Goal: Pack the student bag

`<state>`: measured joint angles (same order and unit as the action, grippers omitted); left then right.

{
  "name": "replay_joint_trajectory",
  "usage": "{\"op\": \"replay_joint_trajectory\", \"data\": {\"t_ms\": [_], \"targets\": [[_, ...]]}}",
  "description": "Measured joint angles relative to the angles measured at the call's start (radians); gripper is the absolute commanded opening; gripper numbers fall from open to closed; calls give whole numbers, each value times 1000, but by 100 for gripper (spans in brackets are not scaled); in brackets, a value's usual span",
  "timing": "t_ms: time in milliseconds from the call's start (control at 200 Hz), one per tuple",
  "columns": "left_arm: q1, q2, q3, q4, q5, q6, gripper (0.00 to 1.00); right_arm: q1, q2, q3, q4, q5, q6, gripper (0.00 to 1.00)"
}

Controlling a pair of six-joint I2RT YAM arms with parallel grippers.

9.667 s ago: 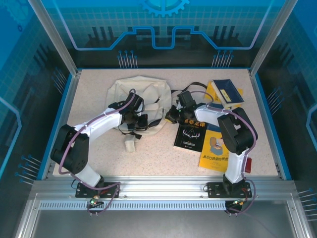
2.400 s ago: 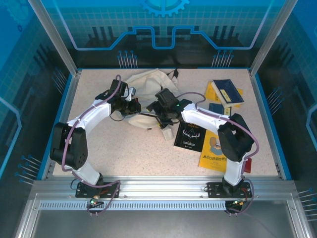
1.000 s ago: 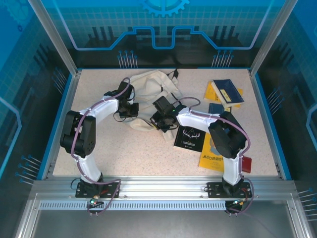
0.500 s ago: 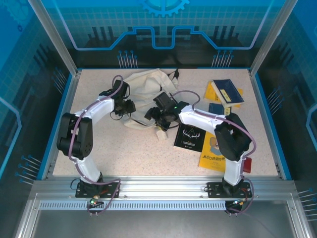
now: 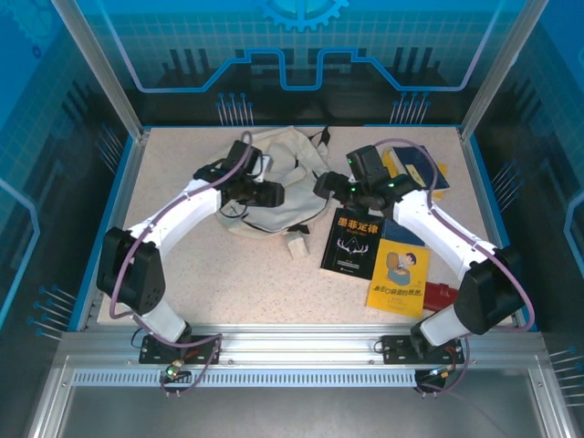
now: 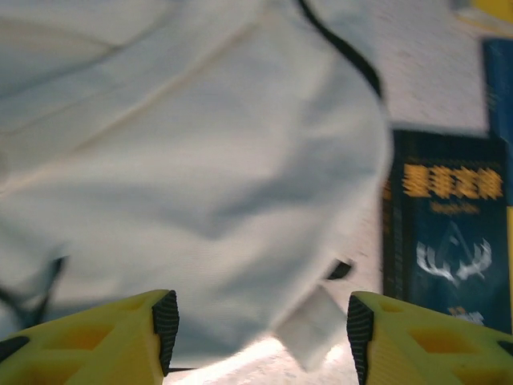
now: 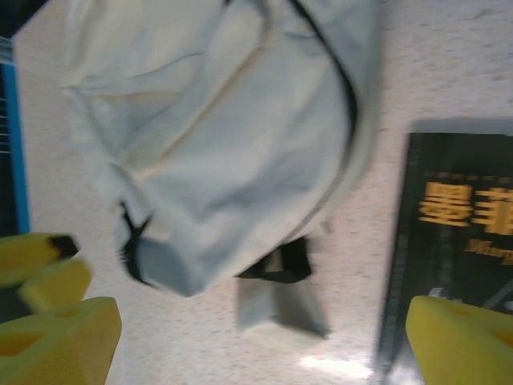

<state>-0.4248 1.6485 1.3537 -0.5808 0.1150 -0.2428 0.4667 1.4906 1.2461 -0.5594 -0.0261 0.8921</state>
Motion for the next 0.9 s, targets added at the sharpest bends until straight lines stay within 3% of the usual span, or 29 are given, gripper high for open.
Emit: {"op": "replay_joint_trajectory", "data": {"t_ms": [375,635,790,900], "targets": [[-127,253,158,-24,87,129,59,-108,-10,-87,-38,-61,-98,94],[-137,412,282,-63,53,154,57,-124,-23,-155,-23,-90,-100,94],[-137,457,326,-97,27,175,50,-128,-35,-179,-14,-92,-99,94],[-137,470,329,-111,6,190,50,-128,-37,-185,-5,-96,-92,94]]}}
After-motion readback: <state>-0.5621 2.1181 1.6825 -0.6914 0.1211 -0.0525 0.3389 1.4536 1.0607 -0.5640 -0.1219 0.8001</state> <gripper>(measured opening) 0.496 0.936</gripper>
